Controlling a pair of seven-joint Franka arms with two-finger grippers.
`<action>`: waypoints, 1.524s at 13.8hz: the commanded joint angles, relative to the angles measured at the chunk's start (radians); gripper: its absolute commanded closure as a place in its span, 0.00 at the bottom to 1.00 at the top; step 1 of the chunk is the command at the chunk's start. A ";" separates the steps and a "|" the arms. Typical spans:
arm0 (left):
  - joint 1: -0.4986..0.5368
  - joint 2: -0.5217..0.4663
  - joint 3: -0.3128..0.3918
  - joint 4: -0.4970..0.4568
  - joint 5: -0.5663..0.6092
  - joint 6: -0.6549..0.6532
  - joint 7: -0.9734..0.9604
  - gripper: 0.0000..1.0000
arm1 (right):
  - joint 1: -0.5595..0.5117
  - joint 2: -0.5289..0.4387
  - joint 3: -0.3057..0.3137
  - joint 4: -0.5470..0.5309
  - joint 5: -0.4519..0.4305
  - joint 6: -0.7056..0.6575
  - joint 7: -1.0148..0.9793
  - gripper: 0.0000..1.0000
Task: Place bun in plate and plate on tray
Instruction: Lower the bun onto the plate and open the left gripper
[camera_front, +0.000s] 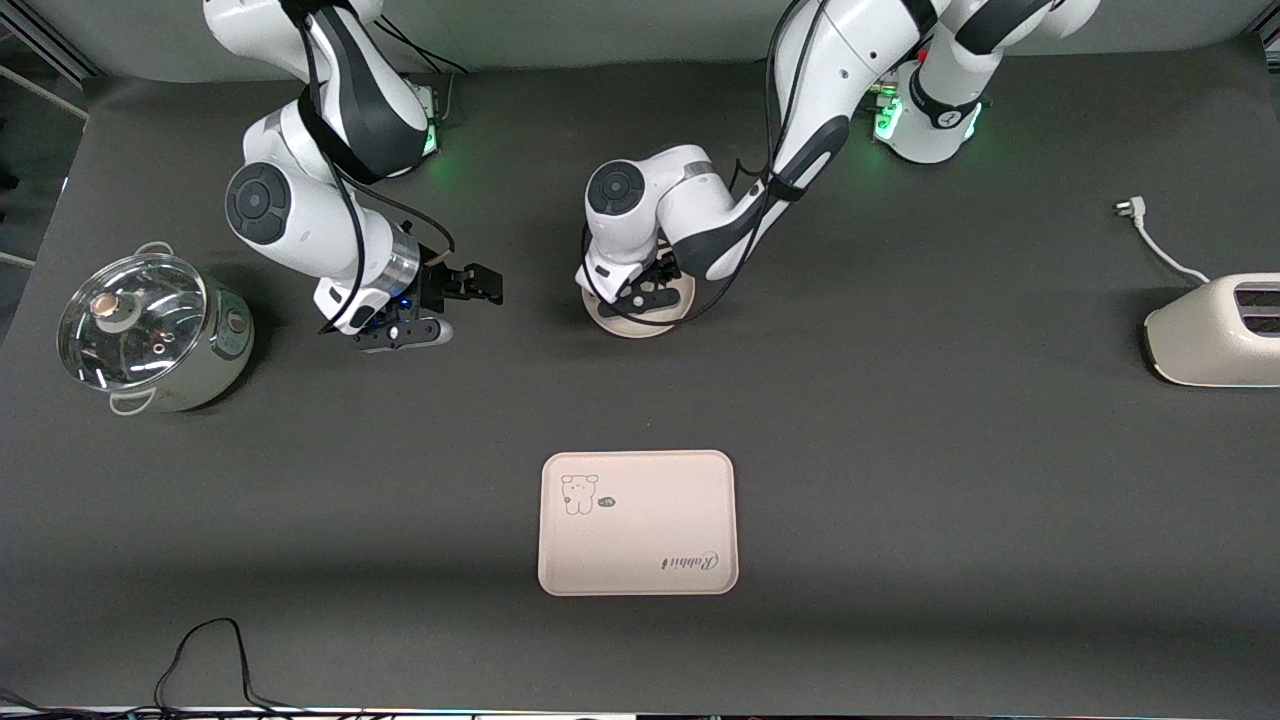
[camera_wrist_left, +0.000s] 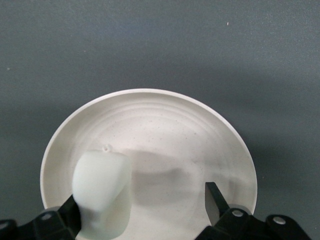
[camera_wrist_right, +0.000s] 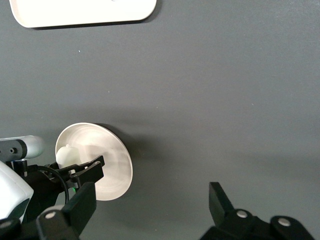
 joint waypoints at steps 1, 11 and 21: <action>-0.012 -0.020 0.009 -0.014 0.016 0.008 -0.028 0.00 | 0.010 -0.016 -0.007 -0.019 0.026 0.028 -0.026 0.00; 0.002 -0.020 0.008 -0.009 0.015 -0.004 -0.015 0.00 | 0.011 -0.018 -0.007 -0.033 0.026 0.046 -0.034 0.00; 0.250 -0.136 0.020 0.309 -0.031 -0.456 0.256 0.00 | 0.210 0.109 -0.007 -0.114 0.081 0.426 0.030 0.00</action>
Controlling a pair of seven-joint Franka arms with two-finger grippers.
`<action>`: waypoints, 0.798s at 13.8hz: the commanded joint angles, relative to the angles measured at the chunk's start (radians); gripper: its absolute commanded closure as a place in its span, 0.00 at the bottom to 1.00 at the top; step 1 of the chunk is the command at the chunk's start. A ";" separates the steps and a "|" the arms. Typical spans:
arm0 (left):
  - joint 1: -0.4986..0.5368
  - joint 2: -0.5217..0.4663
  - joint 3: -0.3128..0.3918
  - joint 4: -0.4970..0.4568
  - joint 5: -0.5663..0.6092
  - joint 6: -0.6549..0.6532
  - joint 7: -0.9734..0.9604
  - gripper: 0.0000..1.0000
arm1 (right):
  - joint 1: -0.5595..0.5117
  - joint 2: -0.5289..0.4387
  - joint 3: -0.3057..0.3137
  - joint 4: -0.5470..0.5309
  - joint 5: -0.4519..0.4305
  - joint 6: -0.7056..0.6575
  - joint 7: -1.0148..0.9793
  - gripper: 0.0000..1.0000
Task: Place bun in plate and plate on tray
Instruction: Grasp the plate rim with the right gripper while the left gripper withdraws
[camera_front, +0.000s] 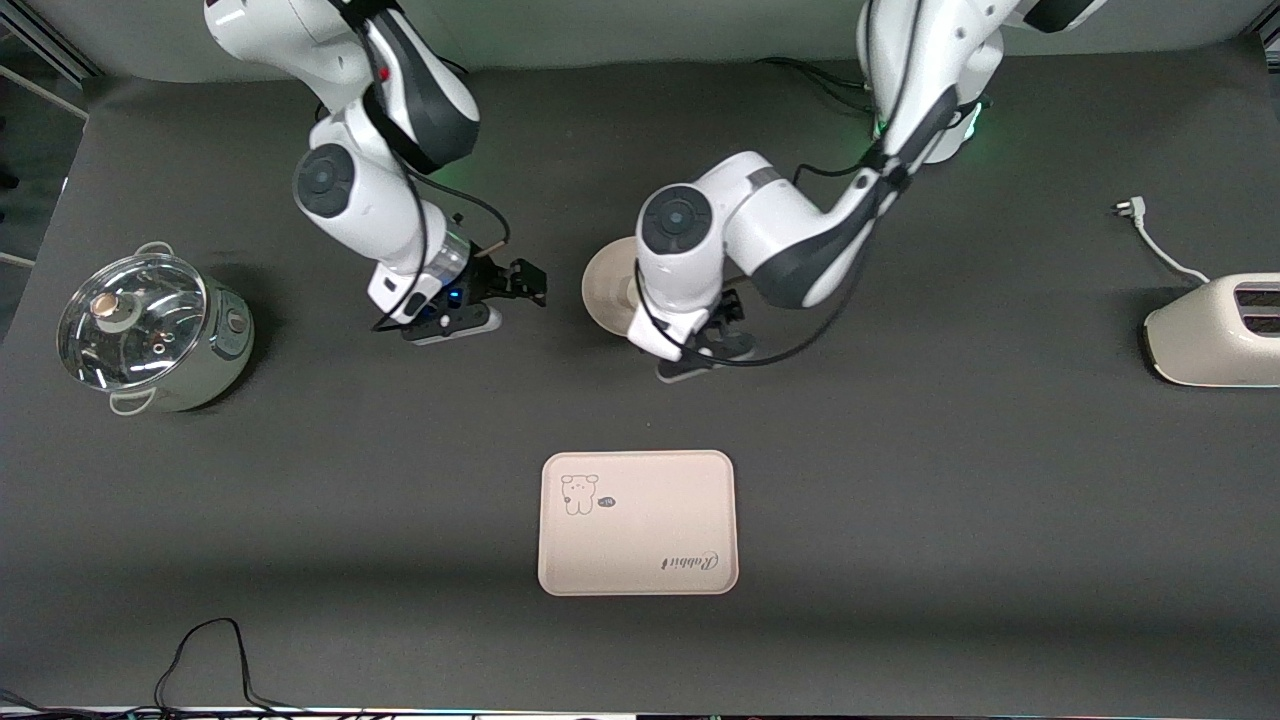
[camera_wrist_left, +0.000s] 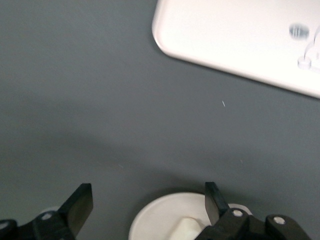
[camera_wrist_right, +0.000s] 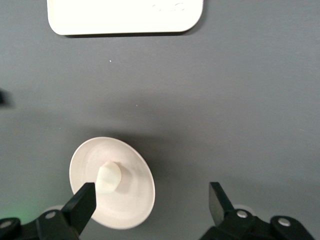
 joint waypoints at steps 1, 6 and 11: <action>0.074 -0.026 0.033 0.113 -0.041 -0.135 0.168 0.00 | 0.111 0.086 -0.009 -0.011 0.036 0.147 0.051 0.00; 0.088 -0.154 0.327 0.111 -0.152 -0.241 0.588 0.00 | 0.200 0.196 -0.011 -0.092 0.036 0.382 0.042 0.00; 0.229 -0.323 0.471 -0.017 -0.176 -0.270 0.934 0.00 | 0.236 0.252 -0.011 -0.124 0.032 0.409 0.042 0.00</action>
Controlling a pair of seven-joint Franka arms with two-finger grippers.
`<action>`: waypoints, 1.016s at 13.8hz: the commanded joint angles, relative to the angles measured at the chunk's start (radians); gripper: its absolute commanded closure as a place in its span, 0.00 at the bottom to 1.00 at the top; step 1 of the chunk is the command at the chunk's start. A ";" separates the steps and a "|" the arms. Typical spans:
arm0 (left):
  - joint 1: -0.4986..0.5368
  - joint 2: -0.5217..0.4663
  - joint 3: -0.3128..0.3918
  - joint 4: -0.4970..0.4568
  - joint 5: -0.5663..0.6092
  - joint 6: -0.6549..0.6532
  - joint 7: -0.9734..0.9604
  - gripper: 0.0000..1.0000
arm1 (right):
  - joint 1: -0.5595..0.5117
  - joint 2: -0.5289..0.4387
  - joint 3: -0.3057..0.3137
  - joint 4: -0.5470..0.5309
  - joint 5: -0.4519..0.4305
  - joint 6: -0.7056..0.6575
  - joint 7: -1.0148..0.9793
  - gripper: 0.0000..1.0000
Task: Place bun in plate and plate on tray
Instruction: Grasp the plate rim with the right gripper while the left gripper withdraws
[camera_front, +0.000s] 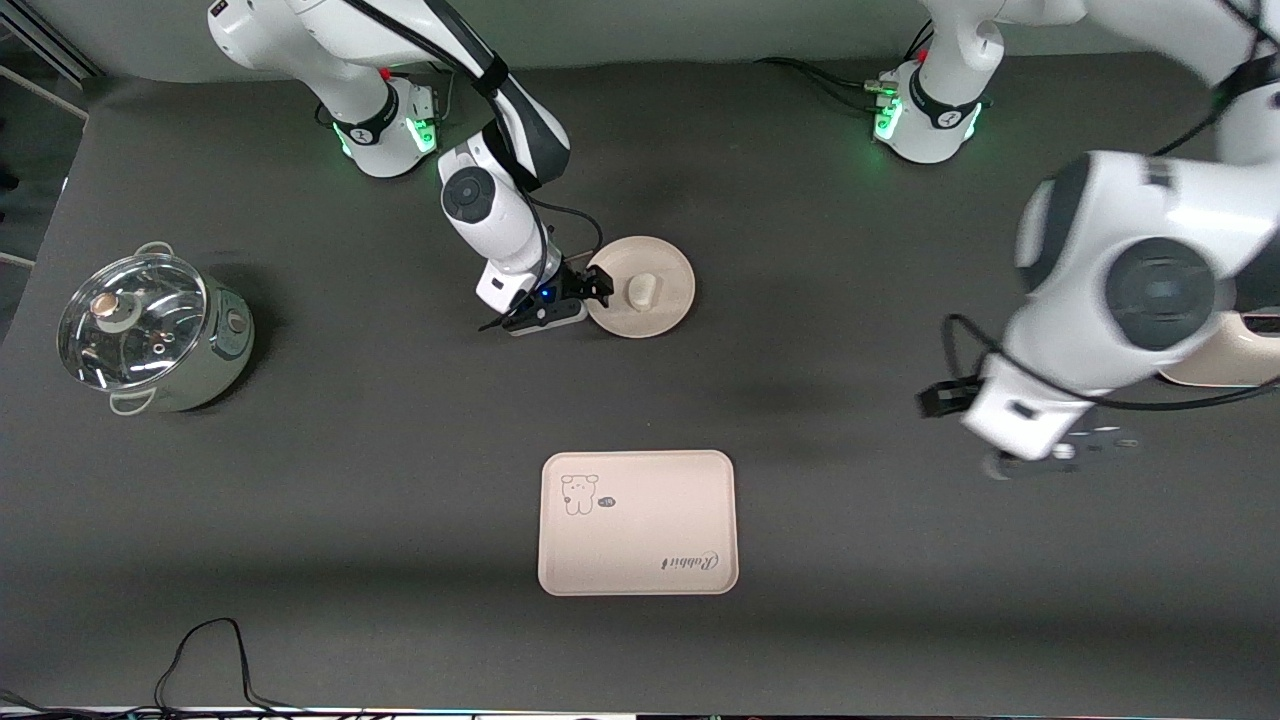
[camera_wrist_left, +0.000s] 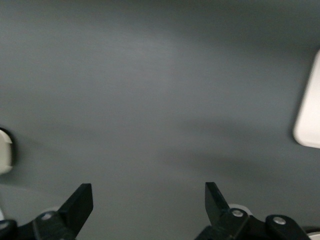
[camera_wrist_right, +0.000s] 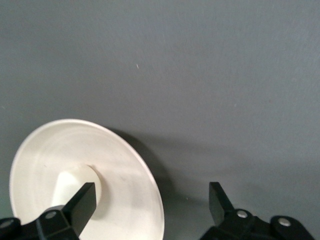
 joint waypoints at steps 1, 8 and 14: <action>0.102 -0.148 0.006 -0.136 -0.010 -0.003 0.136 0.00 | 0.046 0.027 -0.011 -0.013 0.015 0.049 -0.002 0.00; 0.187 -0.304 0.006 -0.132 -0.002 -0.110 0.149 0.00 | 0.074 0.052 -0.026 -0.039 0.017 0.059 0.003 0.07; 0.165 -0.239 0.001 -0.203 0.004 -0.029 0.133 0.00 | 0.071 0.045 -0.031 -0.040 0.018 0.056 0.006 0.92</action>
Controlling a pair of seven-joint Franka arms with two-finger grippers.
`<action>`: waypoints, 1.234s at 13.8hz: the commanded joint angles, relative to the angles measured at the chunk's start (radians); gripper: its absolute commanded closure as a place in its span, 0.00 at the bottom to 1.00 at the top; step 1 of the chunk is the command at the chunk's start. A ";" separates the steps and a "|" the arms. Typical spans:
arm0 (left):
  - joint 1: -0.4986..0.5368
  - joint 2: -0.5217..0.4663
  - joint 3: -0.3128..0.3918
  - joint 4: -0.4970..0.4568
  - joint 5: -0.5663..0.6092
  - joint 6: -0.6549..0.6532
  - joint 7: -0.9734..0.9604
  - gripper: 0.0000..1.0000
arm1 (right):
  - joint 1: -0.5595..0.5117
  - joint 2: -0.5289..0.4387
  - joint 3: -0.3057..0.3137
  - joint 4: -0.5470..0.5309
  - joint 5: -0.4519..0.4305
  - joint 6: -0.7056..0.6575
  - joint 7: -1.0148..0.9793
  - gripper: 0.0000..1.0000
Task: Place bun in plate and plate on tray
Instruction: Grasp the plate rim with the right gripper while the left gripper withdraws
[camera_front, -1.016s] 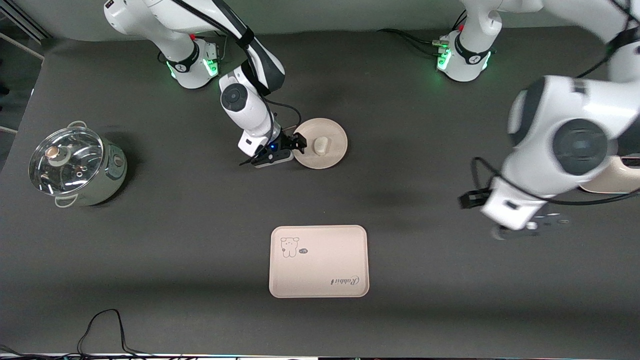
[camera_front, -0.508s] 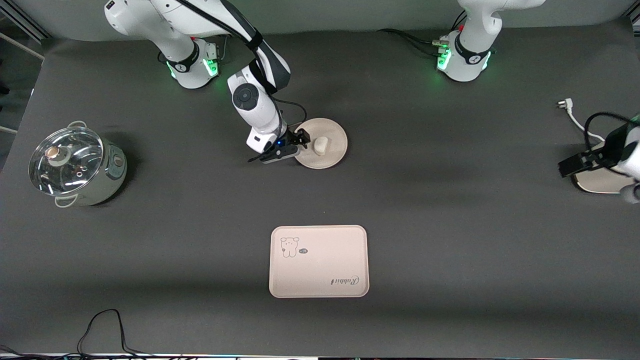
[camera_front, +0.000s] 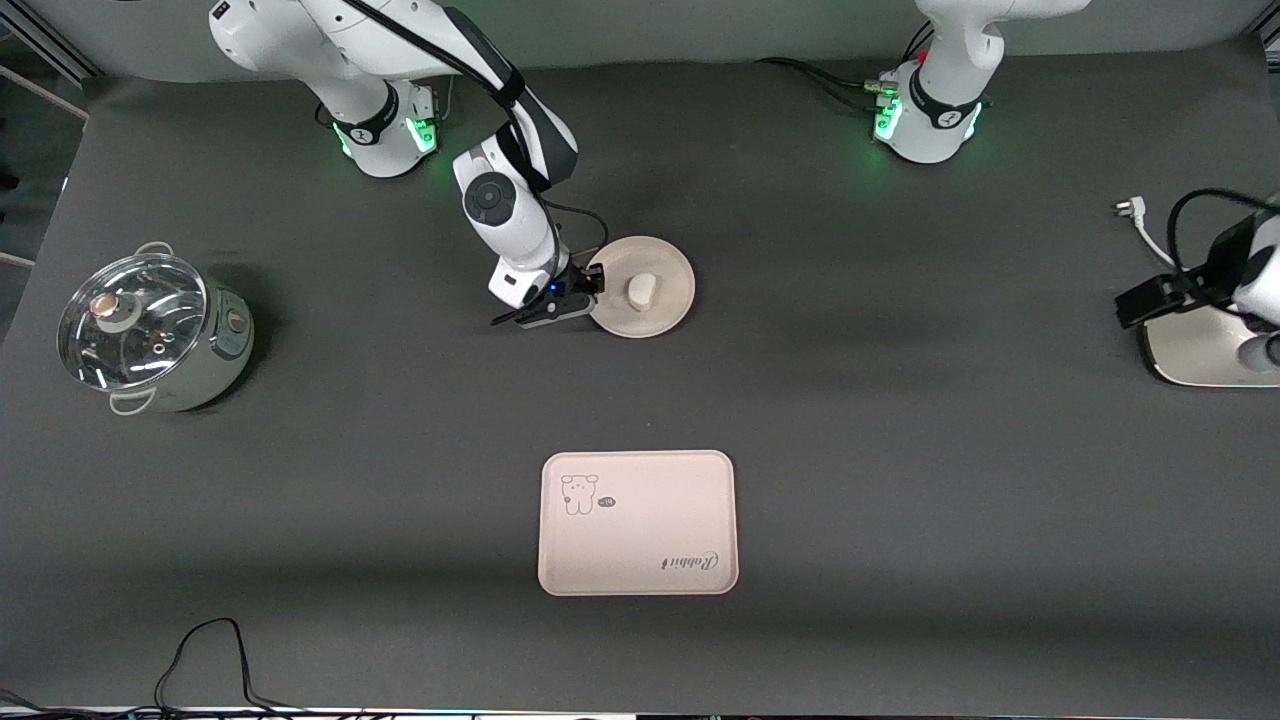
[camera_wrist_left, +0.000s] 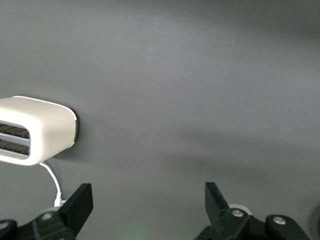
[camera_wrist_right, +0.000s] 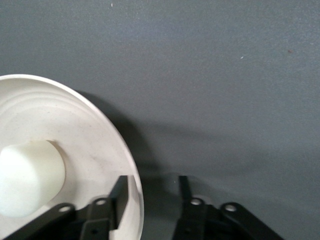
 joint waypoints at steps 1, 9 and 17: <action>-0.009 0.011 0.002 -0.024 -0.006 0.028 -0.009 0.00 | 0.017 -0.010 -0.011 -0.006 0.018 0.018 0.005 1.00; -0.045 0.027 0.011 -0.013 -0.007 0.007 0.003 0.00 | 0.011 -0.088 -0.036 0.023 0.021 -0.062 0.032 1.00; -0.039 0.042 0.013 -0.001 -0.012 0.010 0.006 0.00 | -0.031 -0.044 -0.183 0.435 0.021 -0.350 0.022 1.00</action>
